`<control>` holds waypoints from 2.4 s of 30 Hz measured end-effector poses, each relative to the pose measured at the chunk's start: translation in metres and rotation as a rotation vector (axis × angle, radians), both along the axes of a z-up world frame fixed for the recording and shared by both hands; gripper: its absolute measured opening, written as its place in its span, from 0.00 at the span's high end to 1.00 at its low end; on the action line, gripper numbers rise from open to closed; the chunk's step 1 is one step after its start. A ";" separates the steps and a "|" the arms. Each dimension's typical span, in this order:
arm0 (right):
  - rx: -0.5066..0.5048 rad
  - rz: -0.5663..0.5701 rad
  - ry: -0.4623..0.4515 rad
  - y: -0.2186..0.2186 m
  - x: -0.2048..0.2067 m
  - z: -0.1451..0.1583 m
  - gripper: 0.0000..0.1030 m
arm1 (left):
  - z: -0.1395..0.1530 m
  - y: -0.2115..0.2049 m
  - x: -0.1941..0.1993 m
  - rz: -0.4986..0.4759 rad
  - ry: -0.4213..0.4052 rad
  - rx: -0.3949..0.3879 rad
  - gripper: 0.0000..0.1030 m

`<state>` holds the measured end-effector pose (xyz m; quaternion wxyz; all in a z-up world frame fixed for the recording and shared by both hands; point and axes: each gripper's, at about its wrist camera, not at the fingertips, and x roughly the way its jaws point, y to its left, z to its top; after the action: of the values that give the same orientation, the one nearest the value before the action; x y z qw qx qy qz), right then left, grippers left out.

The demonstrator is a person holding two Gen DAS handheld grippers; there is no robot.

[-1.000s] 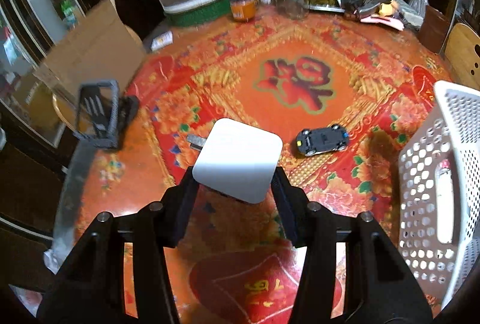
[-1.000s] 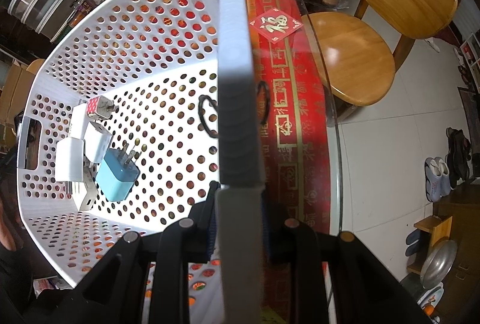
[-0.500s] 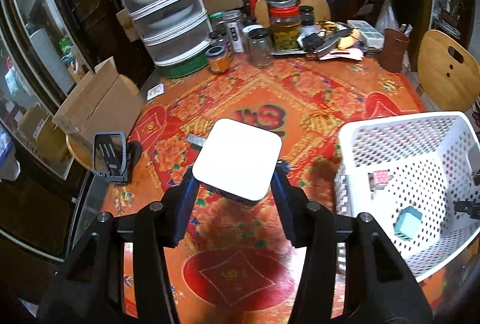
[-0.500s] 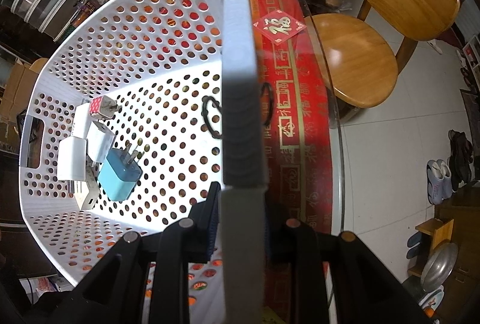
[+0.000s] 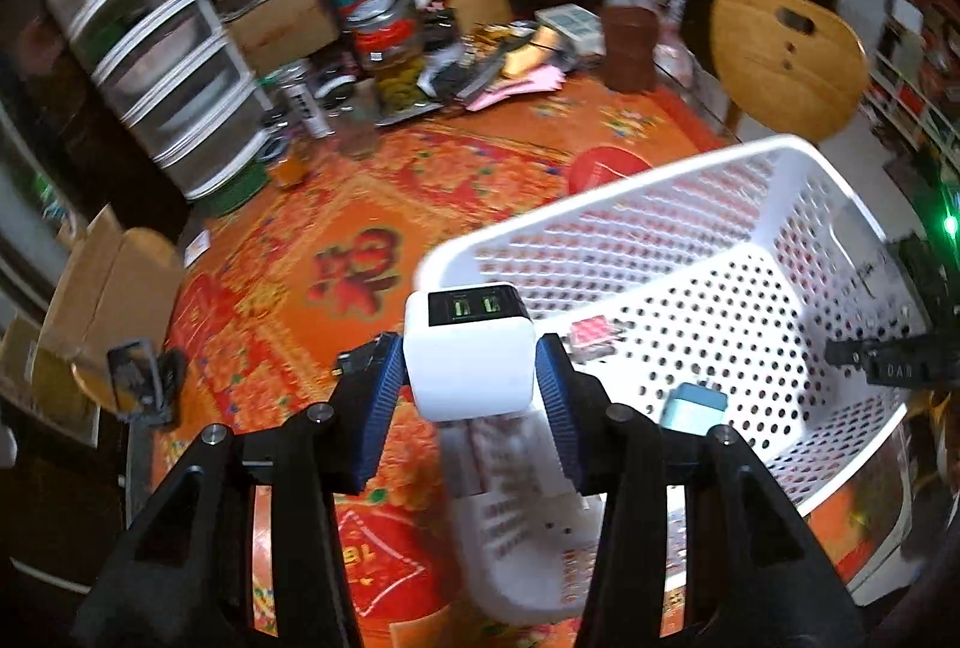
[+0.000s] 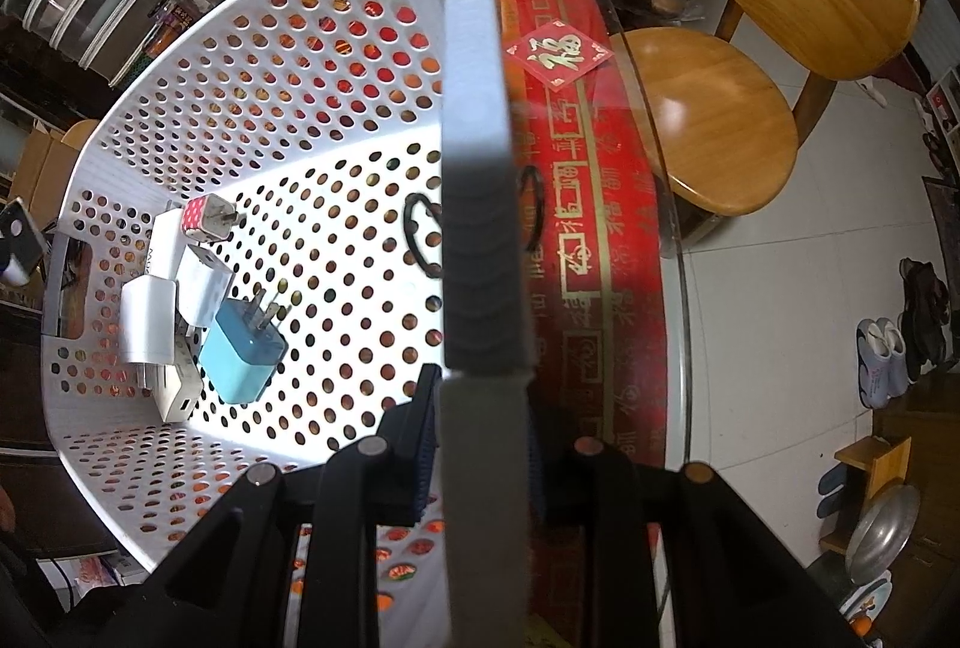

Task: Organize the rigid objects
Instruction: 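Carry the white square charger into the basket and open the left tool, then move the left tool back and grasp the black toy car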

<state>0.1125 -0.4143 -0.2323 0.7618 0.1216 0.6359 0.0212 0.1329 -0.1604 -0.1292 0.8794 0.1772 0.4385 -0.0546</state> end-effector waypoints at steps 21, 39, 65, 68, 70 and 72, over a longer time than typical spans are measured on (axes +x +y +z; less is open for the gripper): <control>0.002 -0.002 0.003 -0.001 0.000 0.000 0.76 | -0.072 -0.037 0.005 -0.137 0.190 -0.002 0.58; -0.001 -0.005 0.011 -0.001 0.000 -0.001 0.76 | 0.013 0.092 0.020 0.075 -0.071 -0.192 0.01; -0.015 -0.007 0.036 0.000 0.003 -0.003 0.76 | -0.164 0.174 0.143 0.296 0.288 -0.275 0.06; -0.016 -0.007 0.035 0.000 0.003 -0.003 0.76 | -0.167 0.171 0.145 0.286 0.297 -0.266 0.09; -0.015 -0.006 0.036 0.000 0.003 -0.003 0.76 | -0.170 0.170 0.146 0.286 0.309 -0.268 0.22; -0.015 -0.006 0.037 0.000 0.003 -0.003 0.76 | -0.173 0.170 0.145 0.289 0.319 -0.266 0.38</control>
<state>0.1153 -0.4143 -0.2351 0.7510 0.1179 0.6496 0.0120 0.2784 0.0093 -0.3019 0.8133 -0.0156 0.5815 -0.0127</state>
